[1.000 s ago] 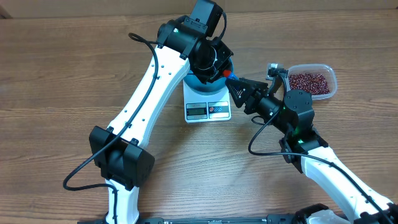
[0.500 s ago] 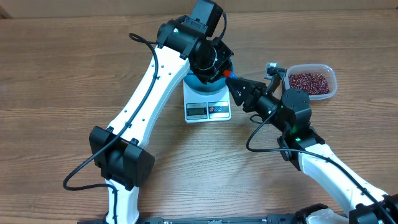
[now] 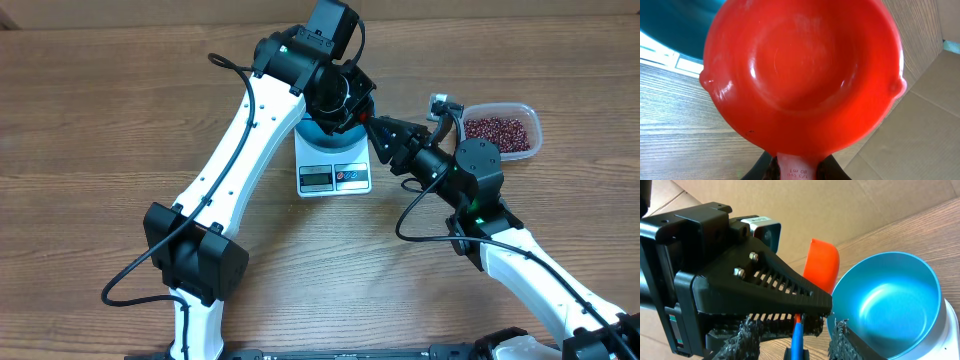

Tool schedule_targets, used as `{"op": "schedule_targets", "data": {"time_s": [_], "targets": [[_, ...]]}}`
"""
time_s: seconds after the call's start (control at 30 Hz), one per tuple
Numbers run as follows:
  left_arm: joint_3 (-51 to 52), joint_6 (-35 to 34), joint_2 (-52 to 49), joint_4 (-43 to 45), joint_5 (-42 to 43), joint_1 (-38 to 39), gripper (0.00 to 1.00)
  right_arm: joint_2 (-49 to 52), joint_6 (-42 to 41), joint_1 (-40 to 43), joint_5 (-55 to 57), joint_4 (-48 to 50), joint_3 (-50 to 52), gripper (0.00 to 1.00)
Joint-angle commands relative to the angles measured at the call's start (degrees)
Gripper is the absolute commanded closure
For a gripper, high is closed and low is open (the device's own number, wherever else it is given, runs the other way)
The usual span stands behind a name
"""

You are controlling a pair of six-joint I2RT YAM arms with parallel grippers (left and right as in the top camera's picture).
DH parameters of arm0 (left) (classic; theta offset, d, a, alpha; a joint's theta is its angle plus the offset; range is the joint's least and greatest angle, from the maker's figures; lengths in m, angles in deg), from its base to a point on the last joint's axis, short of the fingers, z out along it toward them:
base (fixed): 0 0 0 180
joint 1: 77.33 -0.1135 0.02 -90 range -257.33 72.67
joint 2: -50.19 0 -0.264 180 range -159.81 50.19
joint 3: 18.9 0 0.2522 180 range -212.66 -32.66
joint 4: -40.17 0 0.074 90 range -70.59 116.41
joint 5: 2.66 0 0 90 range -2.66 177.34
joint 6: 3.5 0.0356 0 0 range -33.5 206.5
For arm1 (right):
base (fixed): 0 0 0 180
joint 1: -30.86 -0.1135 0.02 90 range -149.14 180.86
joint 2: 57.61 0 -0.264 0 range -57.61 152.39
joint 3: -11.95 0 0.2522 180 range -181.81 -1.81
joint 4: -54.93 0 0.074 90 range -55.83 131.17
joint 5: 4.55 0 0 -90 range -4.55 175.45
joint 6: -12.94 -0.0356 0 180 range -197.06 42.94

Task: Scoop item into bowl and weigh 150g on scale
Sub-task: 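Grasp the blue handle with the right gripper, then open the left gripper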

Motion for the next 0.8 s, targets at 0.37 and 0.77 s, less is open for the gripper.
{"op": "schedule_targets", "data": {"time_s": [0.37,0.77], "targets": [[0.2,-1.6,-0.9,0.4,0.6,0.5,0.96,3.1,-3.0,0.1,0.3,1.9,-2.0,0.61],[0.2,-1.6,-0.9,0.5,0.4,0.5,0.96,3.1,-3.2,0.1,-0.3,2.0,-2.0,0.79]]}}
